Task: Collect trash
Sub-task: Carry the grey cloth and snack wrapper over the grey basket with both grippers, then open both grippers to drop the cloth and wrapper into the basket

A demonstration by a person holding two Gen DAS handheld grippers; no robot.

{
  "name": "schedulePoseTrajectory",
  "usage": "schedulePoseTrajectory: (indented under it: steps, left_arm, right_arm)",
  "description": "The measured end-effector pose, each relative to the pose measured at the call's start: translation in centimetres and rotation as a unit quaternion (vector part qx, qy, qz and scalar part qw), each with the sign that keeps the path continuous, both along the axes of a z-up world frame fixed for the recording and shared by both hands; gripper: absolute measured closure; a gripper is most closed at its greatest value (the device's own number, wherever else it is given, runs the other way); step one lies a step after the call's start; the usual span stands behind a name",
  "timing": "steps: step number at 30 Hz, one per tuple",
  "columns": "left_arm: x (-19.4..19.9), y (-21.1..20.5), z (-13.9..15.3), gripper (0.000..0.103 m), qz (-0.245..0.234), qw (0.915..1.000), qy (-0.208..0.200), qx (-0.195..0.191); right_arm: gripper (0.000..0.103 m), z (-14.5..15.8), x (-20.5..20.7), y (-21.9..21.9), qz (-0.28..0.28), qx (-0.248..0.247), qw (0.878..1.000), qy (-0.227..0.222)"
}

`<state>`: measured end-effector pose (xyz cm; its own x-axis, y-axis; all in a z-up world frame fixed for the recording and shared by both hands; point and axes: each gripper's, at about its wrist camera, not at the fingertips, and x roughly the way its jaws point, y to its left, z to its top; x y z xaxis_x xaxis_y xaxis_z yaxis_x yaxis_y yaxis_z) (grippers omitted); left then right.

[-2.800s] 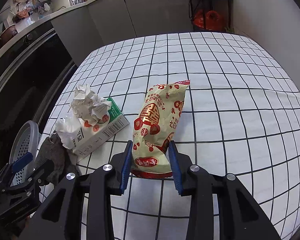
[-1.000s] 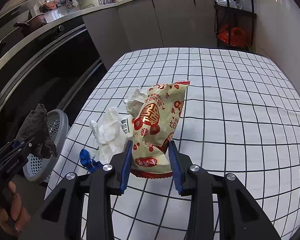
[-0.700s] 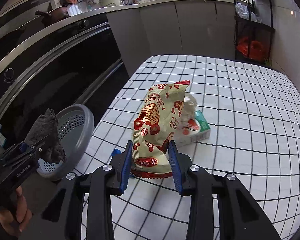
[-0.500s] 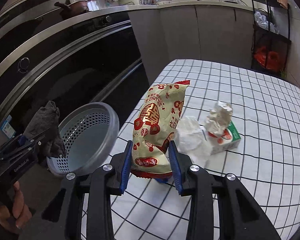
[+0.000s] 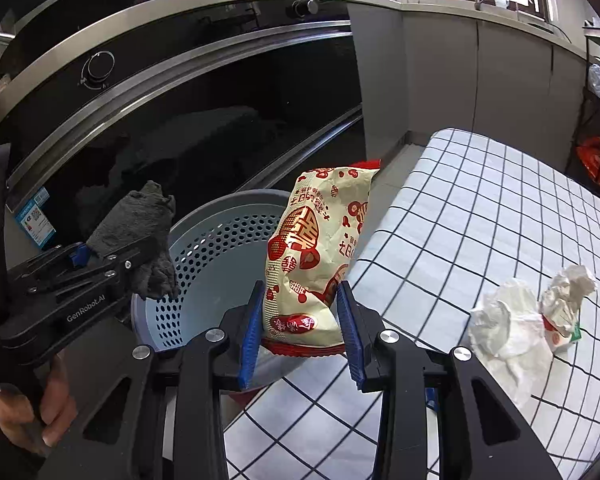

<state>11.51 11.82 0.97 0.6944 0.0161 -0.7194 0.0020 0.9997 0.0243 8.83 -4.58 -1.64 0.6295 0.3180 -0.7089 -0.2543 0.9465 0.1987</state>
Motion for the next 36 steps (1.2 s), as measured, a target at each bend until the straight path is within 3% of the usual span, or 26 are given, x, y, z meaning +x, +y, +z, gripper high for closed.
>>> schedulePoseTrajectory:
  steps: [7, 26, 29, 31, 33, 36]
  left_arm:
    - [1.8, 1.9, -2.4, 0.062, 0.011, 0.9985, 0.051, -0.017]
    - [3.5, 2.5, -4.3, 0.058, 0.019, 0.9968, 0.073, -0.026]
    - [3.5, 2.5, -4.3, 0.052, 0.021, 0.9968, 0.073, -0.024]
    - [3.3, 2.7, -4.1, 0.044, 0.025, 0.9971, 0.068, -0.024]
    - [3.2, 2.8, -3.9, 0.036, 0.027, 0.9973, 0.062, -0.026]
    - [3.2, 2.8, -3.9, 0.036, 0.027, 0.9974, 0.061, -0.027]
  right_arm:
    - [0.068, -1.8, 2.7, 3.5, 0.045, -0.018, 0.999, 0.022]
    - [0.067, -3.6, 5.6, 5.6, 0.059, -0.012, 0.997, 0.047]
    - [0.056, -3.7, 5.7, 5.2, 0.056, -0.004, 0.997, 0.045]
    - [0.042, -3.6, 5.5, 4.9, 0.053, 0.003, 0.998, 0.042]
    - [0.041, -3.4, 5.4, 4.6, 0.049, 0.004, 0.998, 0.038]
    - [0.041, -3.3, 5.4, 4.5, 0.047, 0.004, 0.998, 0.038]
